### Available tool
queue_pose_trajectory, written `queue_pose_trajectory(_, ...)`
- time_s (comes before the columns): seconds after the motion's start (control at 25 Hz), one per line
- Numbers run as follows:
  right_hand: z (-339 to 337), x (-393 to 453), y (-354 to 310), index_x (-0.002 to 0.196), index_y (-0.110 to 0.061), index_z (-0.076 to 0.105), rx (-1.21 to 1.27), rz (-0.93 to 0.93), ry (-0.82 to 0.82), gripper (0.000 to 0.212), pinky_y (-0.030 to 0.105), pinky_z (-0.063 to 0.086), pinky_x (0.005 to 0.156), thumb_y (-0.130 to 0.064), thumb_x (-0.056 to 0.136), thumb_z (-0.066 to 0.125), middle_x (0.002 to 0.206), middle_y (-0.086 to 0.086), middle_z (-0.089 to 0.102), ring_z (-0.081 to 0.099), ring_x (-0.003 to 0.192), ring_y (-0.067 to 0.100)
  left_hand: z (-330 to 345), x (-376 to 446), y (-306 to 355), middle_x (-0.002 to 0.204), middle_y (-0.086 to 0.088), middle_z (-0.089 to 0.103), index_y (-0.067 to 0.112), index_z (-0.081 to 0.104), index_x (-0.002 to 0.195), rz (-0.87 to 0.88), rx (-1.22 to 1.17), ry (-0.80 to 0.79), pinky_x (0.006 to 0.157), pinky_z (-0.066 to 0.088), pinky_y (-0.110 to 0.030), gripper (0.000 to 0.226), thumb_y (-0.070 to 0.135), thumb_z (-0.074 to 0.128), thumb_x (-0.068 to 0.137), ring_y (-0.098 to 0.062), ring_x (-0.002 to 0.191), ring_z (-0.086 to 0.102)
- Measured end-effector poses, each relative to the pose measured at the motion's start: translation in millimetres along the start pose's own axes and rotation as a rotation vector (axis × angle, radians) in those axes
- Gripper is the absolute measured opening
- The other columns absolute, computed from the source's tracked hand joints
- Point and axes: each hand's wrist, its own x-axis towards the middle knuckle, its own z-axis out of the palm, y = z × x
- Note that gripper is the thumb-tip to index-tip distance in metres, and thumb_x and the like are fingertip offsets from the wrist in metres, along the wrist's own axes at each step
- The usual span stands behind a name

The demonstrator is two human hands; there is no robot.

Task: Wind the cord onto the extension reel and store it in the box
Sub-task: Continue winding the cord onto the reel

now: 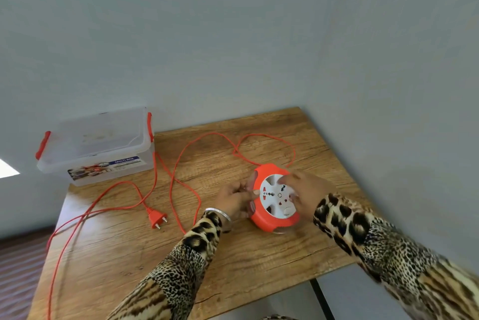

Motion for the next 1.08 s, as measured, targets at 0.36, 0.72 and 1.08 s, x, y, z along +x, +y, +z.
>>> queue_pose_trajectory(0.36,6,17,2,0.141,-0.047,0.012,-0.622,-0.621,-0.234,0.059,0.049,0.037,0.094,-0.034,0.093,0.044,0.141,0.026,0.032,0.050,0.112,0.040,-17,3,18,0.066,0.002,0.065,0.014,0.067,0.106,-0.033,0.292,-0.149,0.045,0.049,-0.021,0.022,0.007,0.067,0.085,-0.010,0.051,0.061)
queue_pose_trajectory(0.72,28,19,-8,0.140,-0.040,0.005,-0.093,0.053,0.035,0.076,0.035,0.050,0.078,-0.071,0.077,0.034,0.115,0.006,0.065,0.063,0.097,0.026,2,-3,3,0.071,-0.006,0.054,0.009,0.056,0.096,0.034,-0.121,0.034,0.052,0.049,-0.026,0.024,-0.007,0.065,0.081,-0.013,0.044,0.052)
queue_pose_trajectory(1.08,17,35,-31,0.132,-0.001,0.041,1.076,0.740,-0.115,0.054,0.023,0.039,0.039,-0.029,0.089,0.058,0.093,0.017,0.068,0.053,0.038,0.018,26,-7,-24,0.092,-0.014,0.057,0.006,0.056,0.107,0.159,-0.263,0.172,0.051,0.050,-0.026,0.027,-0.008,0.062,0.084,-0.022,0.072,0.057)
